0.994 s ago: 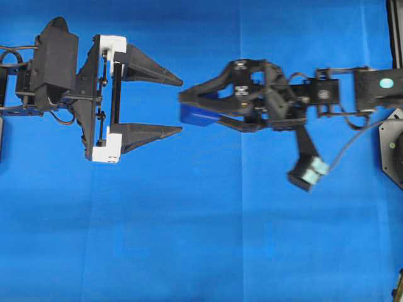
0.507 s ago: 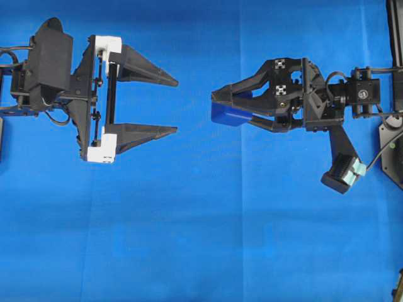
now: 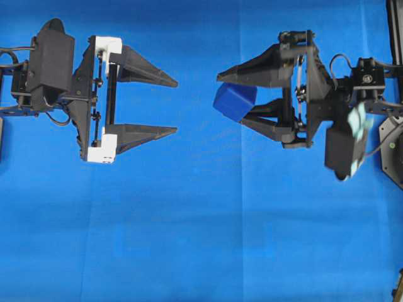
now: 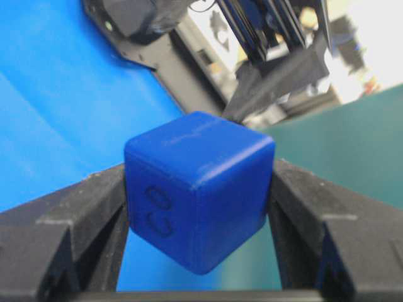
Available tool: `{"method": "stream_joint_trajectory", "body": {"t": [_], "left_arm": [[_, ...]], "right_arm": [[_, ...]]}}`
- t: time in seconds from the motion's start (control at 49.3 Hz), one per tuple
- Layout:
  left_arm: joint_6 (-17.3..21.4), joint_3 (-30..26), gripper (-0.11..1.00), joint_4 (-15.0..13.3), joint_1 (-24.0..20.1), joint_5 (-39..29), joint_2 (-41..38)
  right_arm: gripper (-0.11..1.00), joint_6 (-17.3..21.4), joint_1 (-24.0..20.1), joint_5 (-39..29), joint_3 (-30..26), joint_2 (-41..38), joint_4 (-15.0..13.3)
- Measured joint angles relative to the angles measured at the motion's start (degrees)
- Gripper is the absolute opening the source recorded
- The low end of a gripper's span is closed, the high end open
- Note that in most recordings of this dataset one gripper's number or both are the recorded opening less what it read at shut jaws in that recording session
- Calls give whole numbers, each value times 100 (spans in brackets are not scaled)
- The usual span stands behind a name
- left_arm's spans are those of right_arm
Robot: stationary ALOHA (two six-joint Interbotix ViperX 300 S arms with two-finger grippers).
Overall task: Handover the blue block to the right arm after grasping it with the left arm, then place it in the designated position.
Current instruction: 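Open the left gripper and pull the cube away with the right gripper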
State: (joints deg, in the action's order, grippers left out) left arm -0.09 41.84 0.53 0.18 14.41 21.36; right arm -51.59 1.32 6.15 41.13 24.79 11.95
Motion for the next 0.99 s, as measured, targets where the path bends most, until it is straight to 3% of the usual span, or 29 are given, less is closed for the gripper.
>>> {"method": "stream_joint_trajectory", "body": {"t": [0.122,0.223,0.385,0.507,0.629,0.994], "left_arm": [[0,0,93,0,0,-53,0],[9,0,93,0,-9,-79,0],[26,0,93,0,0,-132,0],[26,0,93,0,9,-132,0],[26,0,93,0,9,-132,0],[26,0,93,0,18,-141,0]], "right_arm": [[53,729,0,-158,0,105,501],[53,1336,0,-255,9,167,721],[53,2417,-9,-360,35,264,800],[53,2927,-26,-396,70,325,800],[53,3085,-26,-439,79,352,800],[53,3094,-26,-483,79,352,800]]}}
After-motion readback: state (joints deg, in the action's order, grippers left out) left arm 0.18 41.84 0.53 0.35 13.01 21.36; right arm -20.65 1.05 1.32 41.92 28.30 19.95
